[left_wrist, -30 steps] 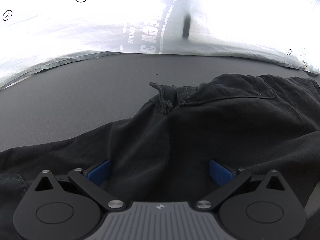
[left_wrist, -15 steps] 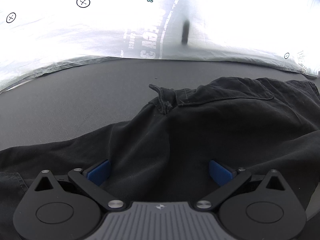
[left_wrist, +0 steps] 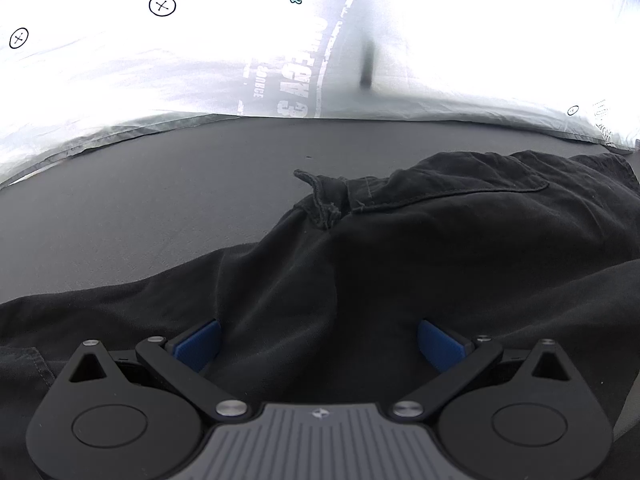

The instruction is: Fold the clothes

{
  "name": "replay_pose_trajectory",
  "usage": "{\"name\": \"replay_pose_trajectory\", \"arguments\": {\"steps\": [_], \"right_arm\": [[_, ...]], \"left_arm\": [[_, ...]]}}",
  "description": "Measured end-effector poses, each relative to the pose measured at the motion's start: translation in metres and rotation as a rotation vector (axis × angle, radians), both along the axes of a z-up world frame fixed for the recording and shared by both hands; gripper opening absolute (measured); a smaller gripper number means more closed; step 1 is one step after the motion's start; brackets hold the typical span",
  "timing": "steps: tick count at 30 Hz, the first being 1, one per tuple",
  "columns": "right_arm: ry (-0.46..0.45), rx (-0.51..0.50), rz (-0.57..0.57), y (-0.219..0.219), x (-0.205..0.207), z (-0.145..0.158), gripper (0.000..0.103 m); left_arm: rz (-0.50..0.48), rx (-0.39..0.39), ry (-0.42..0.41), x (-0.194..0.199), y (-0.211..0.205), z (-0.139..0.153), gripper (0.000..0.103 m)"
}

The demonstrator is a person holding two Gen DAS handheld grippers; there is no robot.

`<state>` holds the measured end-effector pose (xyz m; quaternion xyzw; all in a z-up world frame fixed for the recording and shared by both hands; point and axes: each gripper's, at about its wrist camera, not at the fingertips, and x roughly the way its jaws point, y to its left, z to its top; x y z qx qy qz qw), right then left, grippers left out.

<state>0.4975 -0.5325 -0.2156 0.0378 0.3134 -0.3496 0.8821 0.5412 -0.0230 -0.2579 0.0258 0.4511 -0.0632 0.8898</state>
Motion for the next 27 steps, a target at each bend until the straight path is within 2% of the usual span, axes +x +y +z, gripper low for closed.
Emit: {"name": "replay_pose_trajectory", "arguments": {"steps": [1, 2, 4, 6, 10, 14, 16, 20, 23, 24, 26, 27], "right_arm": [[-0.047, 0.025, -0.003, 0.001, -0.018, 0.007, 0.064], [-0.096, 0.054, -0.015, 0.001, -0.039, 0.015, 0.071], [-0.162, 0.089, -0.037, 0.004, -0.077, 0.027, 0.076], [-0.172, 0.109, -0.083, 0.009, -0.124, 0.034, 0.081], [-0.119, 0.144, -0.245, 0.016, -0.222, 0.025, 0.085], [-0.127, 0.275, -0.406, 0.018, -0.313, 0.000, 0.086], [-0.145, 0.360, -0.433, 0.017, -0.340, -0.016, 0.086], [-0.243, 0.492, -0.438, 0.014, -0.361, -0.039, 0.084], [-0.326, 0.564, -0.365, 0.010, -0.353, -0.039, 0.078], [-0.337, 0.585, -0.347, 0.007, -0.346, -0.039, 0.073], [-0.331, 0.596, -0.352, 0.002, -0.334, -0.039, 0.051], [-0.319, 0.579, -0.372, -0.001, -0.331, -0.036, 0.020]], "left_arm": [[0.005, 0.001, 0.008, 0.001, 0.000, 0.001, 0.103], [0.010, 0.003, 0.017, 0.002, -0.001, 0.002, 0.103], [0.017, 0.013, 0.037, 0.001, -0.002, 0.005, 0.103], [0.007, 0.011, 0.037, -0.009, -0.002, 0.014, 0.103], [-0.011, -0.009, 0.007, -0.043, 0.001, 0.036, 0.103], [-0.007, -0.048, -0.003, -0.083, 0.009, 0.055, 0.103], [0.000, -0.059, 0.001, -0.103, 0.011, 0.061, 0.103], [-0.001, -0.040, -0.001, -0.139, 0.011, 0.072, 0.103], [0.004, -0.021, -0.031, -0.165, 0.012, 0.083, 0.103], [0.016, -0.019, -0.038, -0.173, 0.014, 0.086, 0.103], [0.048, -0.016, -0.043, -0.186, 0.019, 0.090, 0.103], [0.066, -0.011, -0.046, -0.192, 0.023, 0.092, 0.103]]}}
